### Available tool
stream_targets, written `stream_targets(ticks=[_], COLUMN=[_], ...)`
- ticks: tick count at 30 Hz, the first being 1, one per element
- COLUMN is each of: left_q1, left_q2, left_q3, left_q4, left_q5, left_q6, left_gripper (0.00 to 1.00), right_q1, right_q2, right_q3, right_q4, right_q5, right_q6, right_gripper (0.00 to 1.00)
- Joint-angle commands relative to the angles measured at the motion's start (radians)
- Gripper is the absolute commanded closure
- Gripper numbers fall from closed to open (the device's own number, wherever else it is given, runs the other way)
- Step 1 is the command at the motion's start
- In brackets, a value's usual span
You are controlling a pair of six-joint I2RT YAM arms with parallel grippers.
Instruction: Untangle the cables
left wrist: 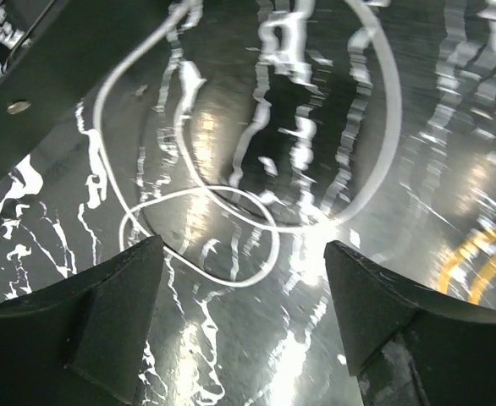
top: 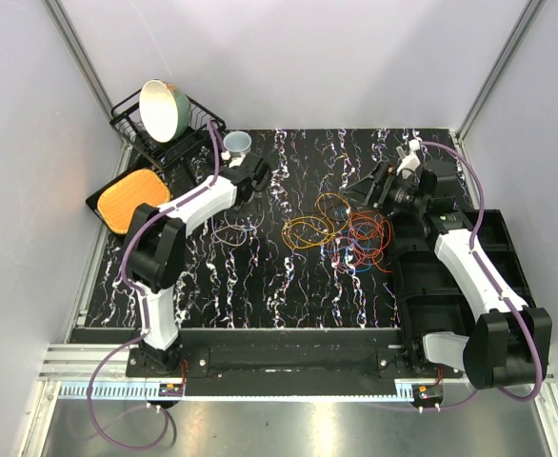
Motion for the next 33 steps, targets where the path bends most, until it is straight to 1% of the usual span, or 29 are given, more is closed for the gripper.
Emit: stream_targets(ticks=[1,5,12,15,16,18,19,20,23,28,30,33], left_q1=[0.016,0.021,0.027,0.033,0.035,0.035,0.035,0.035,0.033,0.016,-0.011,-0.053], left_q2=[0.019,0.056,0.109,0.112,0.108,0.103,0.096,0.096,0.088,0.04,-0.028,-0.122], left_q3=[-0.019,-0.065,-0.105,-0.145,-0.166,-0.189,-0.212,-0.225,-0.272,-0.292,-0.275,-0.225], left_q4=[0.052,0.085,0.133,0.153,0.164,0.187,0.193,0.2,0.234,0.27,0.295,0.315], left_q5=[-0.03,-0.004,0.034,0.049,0.059,0.069,0.079,0.083,0.097,0.118,0.137,0.204], left_q6=[-0.079,-0.124,-0.182,-0.211,-0.227,-0.236,-0.247,-0.251,-0.27,-0.241,-0.21,-0.138], left_gripper=[0.2,0.22,0.35,0.42,0.52,0.63,0.71,0.83,1.0,1.0,1.0,1.0], right_q1=[0.011,0.011,0.01,0.011,0.01,0.01,0.011,0.01,0.011,0.011,0.01,0.01], right_q2=[-0.017,-0.008,-0.014,-0.026,-0.027,-0.029,-0.03,-0.031,-0.027,-0.017,-0.009,0.009], right_q3=[-0.03,-0.039,-0.027,-0.027,-0.031,-0.033,-0.033,-0.034,-0.031,-0.025,-0.024,-0.013], right_q4=[-0.006,-0.006,-0.026,-0.037,-0.038,-0.044,-0.047,-0.049,-0.055,-0.066,-0.064,-0.051], right_q5=[0.022,0.016,0.01,0.016,0.019,0.025,0.027,0.03,0.036,0.05,0.051,0.043], right_q6=[-0.024,-0.022,-0.038,-0.044,-0.044,-0.05,-0.052,-0.056,-0.059,-0.059,-0.047,-0.015], right_gripper=[0.16,0.16,0.15,0.15,0.15,0.15,0.15,0.15,0.15,0.15,0.15,0.15])
